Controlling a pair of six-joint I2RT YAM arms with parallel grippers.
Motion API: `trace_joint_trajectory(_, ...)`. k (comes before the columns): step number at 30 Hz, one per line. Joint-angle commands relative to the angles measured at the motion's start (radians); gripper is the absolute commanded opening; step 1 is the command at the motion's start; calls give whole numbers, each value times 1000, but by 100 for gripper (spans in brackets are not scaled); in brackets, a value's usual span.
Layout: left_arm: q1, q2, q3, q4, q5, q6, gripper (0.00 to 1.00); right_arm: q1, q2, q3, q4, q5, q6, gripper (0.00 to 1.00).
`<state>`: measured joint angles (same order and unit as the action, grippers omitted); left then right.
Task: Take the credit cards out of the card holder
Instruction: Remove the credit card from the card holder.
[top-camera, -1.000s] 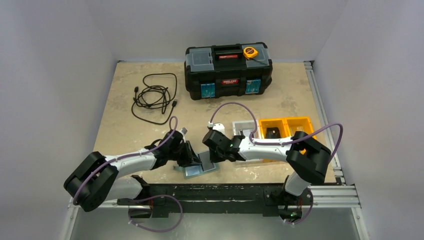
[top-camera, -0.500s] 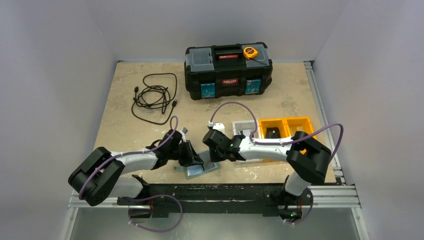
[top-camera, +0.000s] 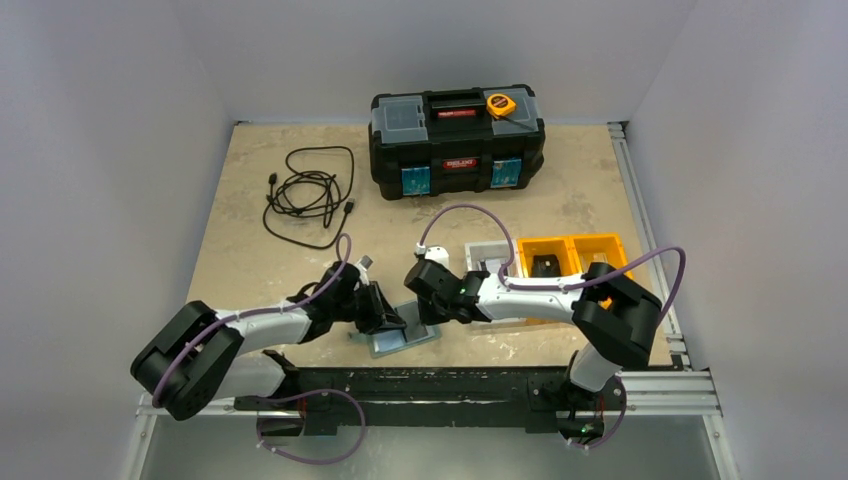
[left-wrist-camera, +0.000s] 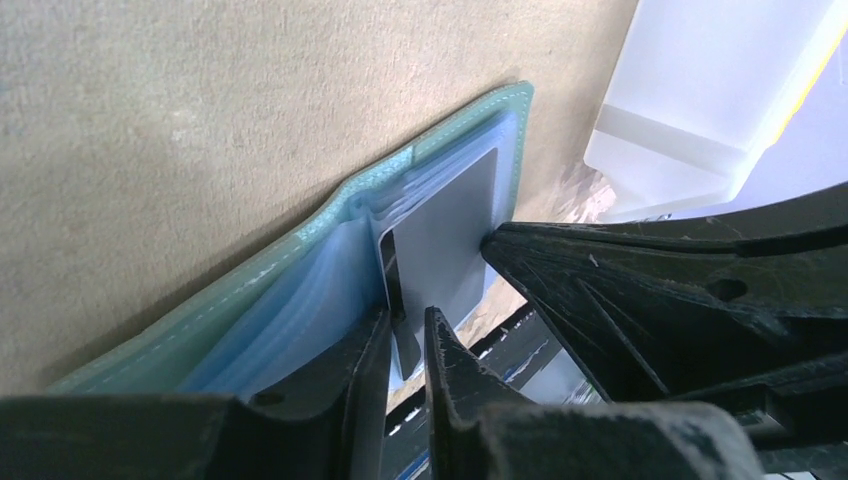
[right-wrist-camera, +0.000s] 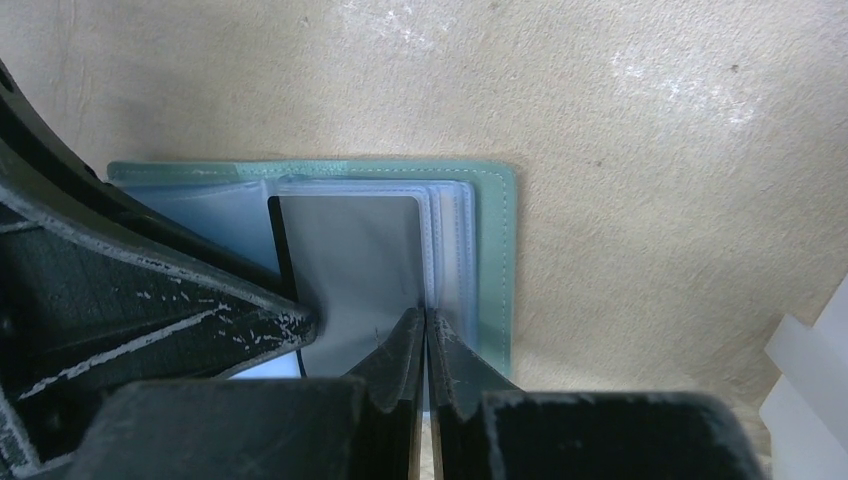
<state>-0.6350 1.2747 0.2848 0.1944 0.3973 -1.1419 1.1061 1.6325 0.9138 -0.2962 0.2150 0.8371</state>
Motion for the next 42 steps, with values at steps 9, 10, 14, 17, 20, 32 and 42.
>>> trace_joint_trajectory(9,10,-103,-112,92,-4,-35,24,-23,54,-52,9,-40,43,0)
trace_joint_trajectory(10,9,-107,-124,101,-5,-40,24,-28,54,-57,9,-39,43,0)
trace_joint_trajectory(14,12,-131,-156,132,-5,-44,24,-42,62,-69,19,-50,38,0)
trace_joint_trajectory(17,12,-146,-154,112,-9,-32,17,-44,58,-75,22,-50,37,0)
trace_joint_trajectory(20,13,-140,-150,112,-9,-29,12,-46,60,-74,24,-50,37,0)
trace_joint_trajectory(32,14,-57,-130,182,15,-34,12,-46,67,-67,31,-64,32,0)
trace_joint_trajectory(42,14,3,-111,243,34,-61,6,-46,69,-60,27,-67,25,0)
